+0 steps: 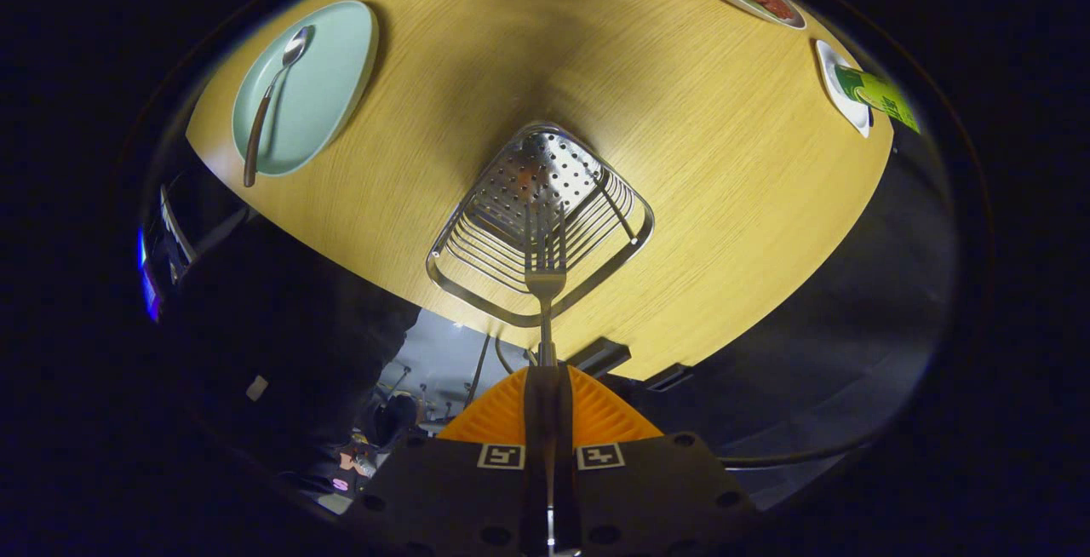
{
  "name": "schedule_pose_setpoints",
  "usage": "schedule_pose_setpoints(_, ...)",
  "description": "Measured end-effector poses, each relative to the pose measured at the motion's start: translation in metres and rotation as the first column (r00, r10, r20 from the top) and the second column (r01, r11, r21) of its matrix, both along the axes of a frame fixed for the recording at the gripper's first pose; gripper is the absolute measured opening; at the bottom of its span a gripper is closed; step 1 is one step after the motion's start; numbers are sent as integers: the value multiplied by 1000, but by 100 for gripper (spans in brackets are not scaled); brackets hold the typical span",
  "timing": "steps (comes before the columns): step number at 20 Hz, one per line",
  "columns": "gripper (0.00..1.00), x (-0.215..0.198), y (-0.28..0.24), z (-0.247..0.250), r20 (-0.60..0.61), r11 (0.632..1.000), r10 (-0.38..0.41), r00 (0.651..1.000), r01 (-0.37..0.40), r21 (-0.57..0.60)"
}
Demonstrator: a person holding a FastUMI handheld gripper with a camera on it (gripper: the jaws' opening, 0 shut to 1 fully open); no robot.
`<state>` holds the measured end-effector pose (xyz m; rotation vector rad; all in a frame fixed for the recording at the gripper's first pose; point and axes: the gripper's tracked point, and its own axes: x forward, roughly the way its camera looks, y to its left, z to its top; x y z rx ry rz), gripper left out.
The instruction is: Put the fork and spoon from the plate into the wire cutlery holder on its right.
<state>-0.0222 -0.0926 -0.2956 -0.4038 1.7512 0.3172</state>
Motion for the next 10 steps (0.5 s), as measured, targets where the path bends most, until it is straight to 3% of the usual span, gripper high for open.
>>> schedule_pose_setpoints(7,19,16,9,-3,89,1000,14,996,-16,18)
schedule_pose_setpoints(8,30,16,8,-3,111,1000,11,994,-14,22)
schedule_pose_setpoints(10,41,20,10,0,175,999,-2,985,-5,39)
